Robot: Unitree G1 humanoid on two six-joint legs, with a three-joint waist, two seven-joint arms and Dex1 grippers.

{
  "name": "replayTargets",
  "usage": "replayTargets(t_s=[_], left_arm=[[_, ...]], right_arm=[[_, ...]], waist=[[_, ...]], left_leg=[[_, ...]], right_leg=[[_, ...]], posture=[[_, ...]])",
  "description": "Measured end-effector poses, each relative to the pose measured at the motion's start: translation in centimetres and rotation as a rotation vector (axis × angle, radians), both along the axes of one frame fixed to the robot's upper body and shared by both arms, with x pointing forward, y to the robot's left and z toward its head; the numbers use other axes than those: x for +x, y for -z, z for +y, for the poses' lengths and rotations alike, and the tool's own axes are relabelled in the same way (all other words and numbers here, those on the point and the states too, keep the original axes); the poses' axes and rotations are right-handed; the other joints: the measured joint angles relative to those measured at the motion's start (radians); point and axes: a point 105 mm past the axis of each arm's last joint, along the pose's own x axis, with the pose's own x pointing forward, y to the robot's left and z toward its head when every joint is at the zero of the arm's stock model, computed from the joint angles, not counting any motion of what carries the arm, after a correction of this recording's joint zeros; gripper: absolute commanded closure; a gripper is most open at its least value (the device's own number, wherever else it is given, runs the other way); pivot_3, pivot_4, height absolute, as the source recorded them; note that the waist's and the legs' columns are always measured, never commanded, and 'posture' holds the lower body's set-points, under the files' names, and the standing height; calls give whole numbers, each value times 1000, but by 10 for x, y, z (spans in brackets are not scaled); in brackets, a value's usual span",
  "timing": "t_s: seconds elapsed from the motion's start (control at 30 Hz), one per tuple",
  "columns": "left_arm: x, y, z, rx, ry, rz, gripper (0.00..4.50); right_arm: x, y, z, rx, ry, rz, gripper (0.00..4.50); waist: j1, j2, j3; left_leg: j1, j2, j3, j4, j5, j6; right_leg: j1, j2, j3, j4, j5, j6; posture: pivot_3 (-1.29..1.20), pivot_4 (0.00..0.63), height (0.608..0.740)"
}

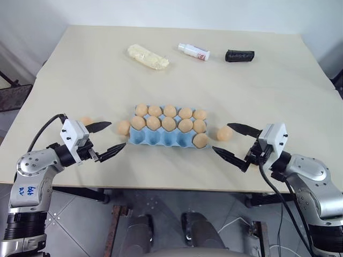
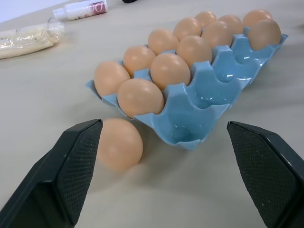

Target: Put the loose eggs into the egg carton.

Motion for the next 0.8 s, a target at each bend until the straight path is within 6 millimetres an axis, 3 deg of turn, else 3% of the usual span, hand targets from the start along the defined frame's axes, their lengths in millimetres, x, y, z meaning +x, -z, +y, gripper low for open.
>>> replayTargets(t_s=[0.17,0.33,0.43,0.67,0.8], left_arm=[[1,-1,-3,-2,7,8,26],[-5,3,-25,-15,146,39,26],[-14,12,-48,11,294,73,26],[-23,20,-75,80,493,63,26],[-19,24,-80,87,538,71,26]], right_arm=[[1,0,-3,1,29,-13,0],[-8,6,-34,3,171,-5,0],[-30,11,-63,-28,284,15,0],[-78,27,-101,-109,416,115,0],[-107,42,-105,-142,395,235,0]], waist=[[1,0,0],[11,0,0],[23,0,0],[22,0,0],[16,0,0]], left_leg=[[0,0,0,0,0,0],[0,-1,-1,0,0,0],[1,-1,-1,-3,0,1],[16,-1,0,-9,-1,0],[17,-1,0,-8,-1,1]], right_leg=[[0,0,0,0,0,0],[2,-1,-1,-3,0,0],[4,-1,-2,-6,0,0],[19,0,0,-11,0,0],[20,0,0,-12,0,0]], posture=[[0,150,740],[0,150,740],[0,150,740],[0,150,740],[0,150,740]])
